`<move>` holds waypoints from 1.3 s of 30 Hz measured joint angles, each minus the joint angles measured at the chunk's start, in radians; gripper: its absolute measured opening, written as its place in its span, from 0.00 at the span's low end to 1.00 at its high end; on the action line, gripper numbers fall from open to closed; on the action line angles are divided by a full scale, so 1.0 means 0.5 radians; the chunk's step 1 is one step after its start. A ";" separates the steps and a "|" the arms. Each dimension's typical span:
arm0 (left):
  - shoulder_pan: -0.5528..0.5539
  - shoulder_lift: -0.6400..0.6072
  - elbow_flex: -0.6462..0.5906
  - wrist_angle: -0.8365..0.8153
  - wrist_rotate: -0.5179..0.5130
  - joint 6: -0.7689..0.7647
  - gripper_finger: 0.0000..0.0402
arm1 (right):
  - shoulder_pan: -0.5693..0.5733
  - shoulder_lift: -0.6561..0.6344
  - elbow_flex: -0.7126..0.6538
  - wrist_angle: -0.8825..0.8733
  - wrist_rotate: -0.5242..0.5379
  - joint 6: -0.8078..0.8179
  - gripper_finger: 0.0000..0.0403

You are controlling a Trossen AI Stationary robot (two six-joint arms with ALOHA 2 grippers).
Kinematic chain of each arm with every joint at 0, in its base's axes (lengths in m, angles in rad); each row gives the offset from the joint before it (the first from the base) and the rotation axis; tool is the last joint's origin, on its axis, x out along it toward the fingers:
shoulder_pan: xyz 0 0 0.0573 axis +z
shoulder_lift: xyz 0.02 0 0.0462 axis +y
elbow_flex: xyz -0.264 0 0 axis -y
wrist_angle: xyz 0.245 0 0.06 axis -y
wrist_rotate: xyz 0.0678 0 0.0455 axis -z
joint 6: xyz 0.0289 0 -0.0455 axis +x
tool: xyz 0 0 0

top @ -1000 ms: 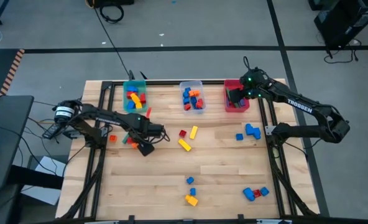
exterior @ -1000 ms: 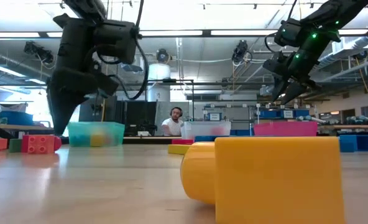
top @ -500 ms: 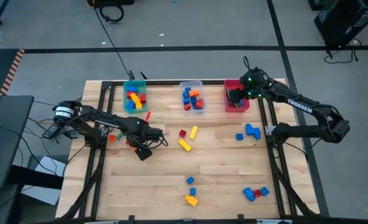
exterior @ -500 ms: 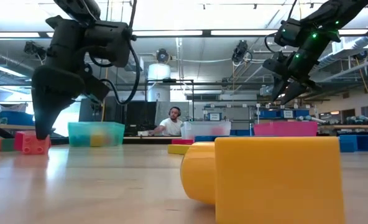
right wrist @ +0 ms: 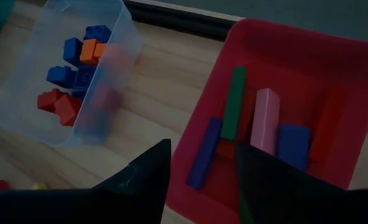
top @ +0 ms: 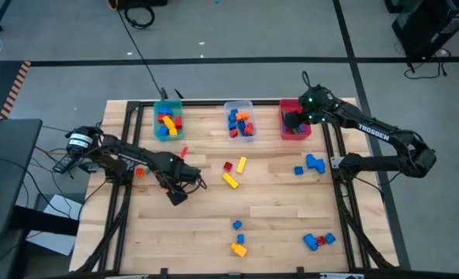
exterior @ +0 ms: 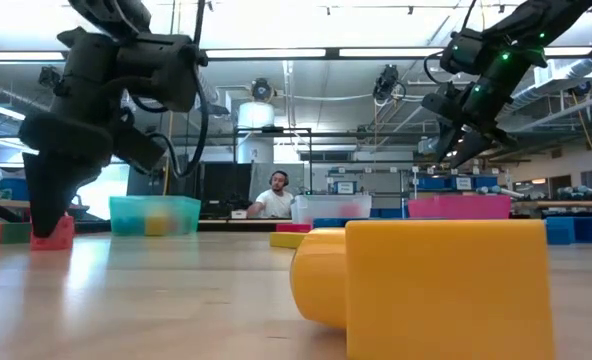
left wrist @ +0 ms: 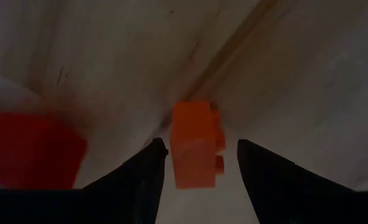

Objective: Sort blocks by size
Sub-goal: Put the orange 4 stud game piece into the transparent bin

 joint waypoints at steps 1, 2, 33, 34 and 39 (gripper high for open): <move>-0.001 0.000 -0.019 0.024 -0.001 -0.015 0.52 | 0.006 0.000 0.000 0.000 0.000 0.000 0.47; -0.001 0.000 -0.034 0.043 -0.001 -0.026 0.52 | 0.009 0.000 0.000 0.001 -0.001 0.000 0.47; 0.475 -0.001 0.561 0.690 -0.083 0.310 0.23 | 0.008 -0.259 -0.002 0.029 -0.157 -0.342 0.47; 0.519 -0.001 0.606 0.751 -0.082 0.333 0.23 | 0.008 -0.294 -0.002 0.047 -0.180 -0.345 0.47; 0.705 -0.001 0.819 1.092 -0.036 0.358 0.23 | 0.039 -0.428 -0.002 0.258 -0.461 -0.339 0.47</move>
